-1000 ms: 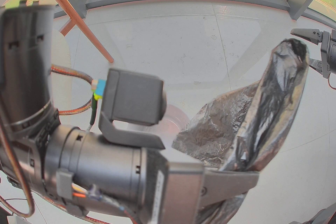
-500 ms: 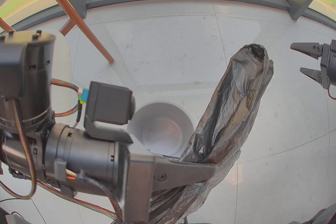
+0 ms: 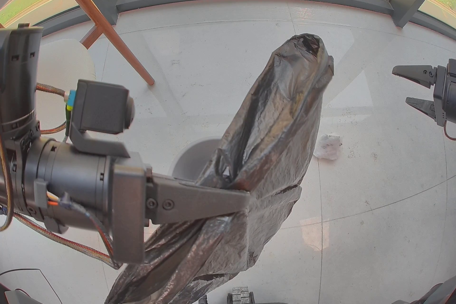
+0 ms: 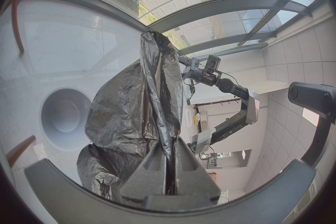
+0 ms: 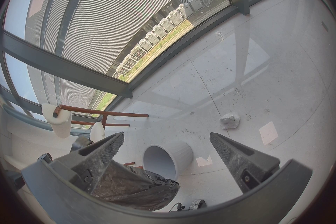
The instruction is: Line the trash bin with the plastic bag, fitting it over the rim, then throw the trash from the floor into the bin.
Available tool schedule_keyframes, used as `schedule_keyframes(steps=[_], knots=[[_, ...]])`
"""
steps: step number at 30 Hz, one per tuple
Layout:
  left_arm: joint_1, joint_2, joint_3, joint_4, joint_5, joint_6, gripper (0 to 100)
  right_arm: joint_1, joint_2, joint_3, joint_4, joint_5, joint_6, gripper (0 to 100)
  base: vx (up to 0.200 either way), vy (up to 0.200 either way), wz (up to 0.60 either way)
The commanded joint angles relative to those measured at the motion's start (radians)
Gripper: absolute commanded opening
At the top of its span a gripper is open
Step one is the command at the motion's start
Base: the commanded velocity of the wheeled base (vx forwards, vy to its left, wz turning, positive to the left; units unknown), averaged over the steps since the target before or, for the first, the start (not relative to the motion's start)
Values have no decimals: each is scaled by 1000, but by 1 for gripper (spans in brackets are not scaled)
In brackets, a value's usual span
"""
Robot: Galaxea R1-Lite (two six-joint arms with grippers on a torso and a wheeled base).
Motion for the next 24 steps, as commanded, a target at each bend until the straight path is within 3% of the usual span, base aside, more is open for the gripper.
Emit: schedule_keyframes(steps=[1, 10, 13, 24], knots=[[29, -2, 1, -2, -1, 9, 0, 0, -6, 27, -1, 0, -23, 100, 0, 0, 0], [35, 0, -10, -1, -1, 12, 0, 2, -41, 93, -19, 2, -66, 100, 0, 0, 0], [98, 0, -59, 7, -5, 12, 0, 0, -45, 140, -84, 0, -66, 100, 0, 0, 0], [180, -3, -79, 11, -5, 14, 0, 18, -39, 180, -151, 0, -66, 100, 0, 0, 0]])
